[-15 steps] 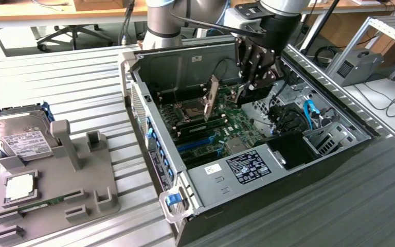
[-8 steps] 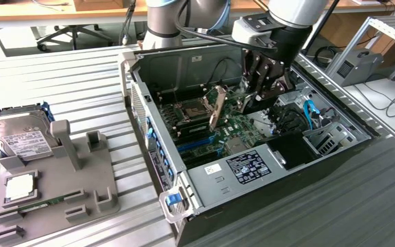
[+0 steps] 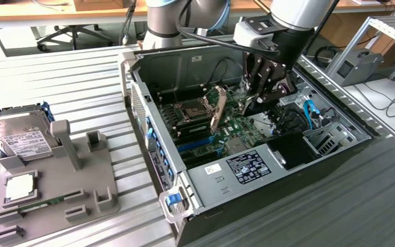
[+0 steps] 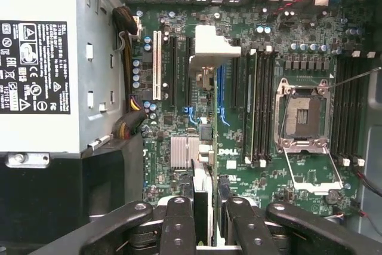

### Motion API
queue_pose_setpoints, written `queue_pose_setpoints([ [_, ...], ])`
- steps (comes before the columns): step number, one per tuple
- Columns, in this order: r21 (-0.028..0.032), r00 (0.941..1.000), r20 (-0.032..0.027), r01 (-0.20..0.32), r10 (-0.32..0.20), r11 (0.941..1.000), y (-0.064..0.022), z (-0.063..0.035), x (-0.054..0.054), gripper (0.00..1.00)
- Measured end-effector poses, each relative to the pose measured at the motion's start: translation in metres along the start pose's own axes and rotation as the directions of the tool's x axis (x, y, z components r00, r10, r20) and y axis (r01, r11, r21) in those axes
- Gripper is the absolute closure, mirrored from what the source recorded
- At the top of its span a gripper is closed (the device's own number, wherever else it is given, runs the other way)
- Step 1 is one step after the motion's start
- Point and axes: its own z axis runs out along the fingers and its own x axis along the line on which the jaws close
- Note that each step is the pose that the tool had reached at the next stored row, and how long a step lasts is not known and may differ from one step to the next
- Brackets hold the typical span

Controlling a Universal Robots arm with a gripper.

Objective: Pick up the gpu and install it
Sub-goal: 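Insert the gpu into the slot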

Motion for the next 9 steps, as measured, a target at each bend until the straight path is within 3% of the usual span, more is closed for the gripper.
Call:
queue_pose_setpoints([
  [9, 0.0, 1.0, -0.0001, 0.0, 0.0, 1.0, 0.0002, 0.0008, 0.0065, 0.74],
])
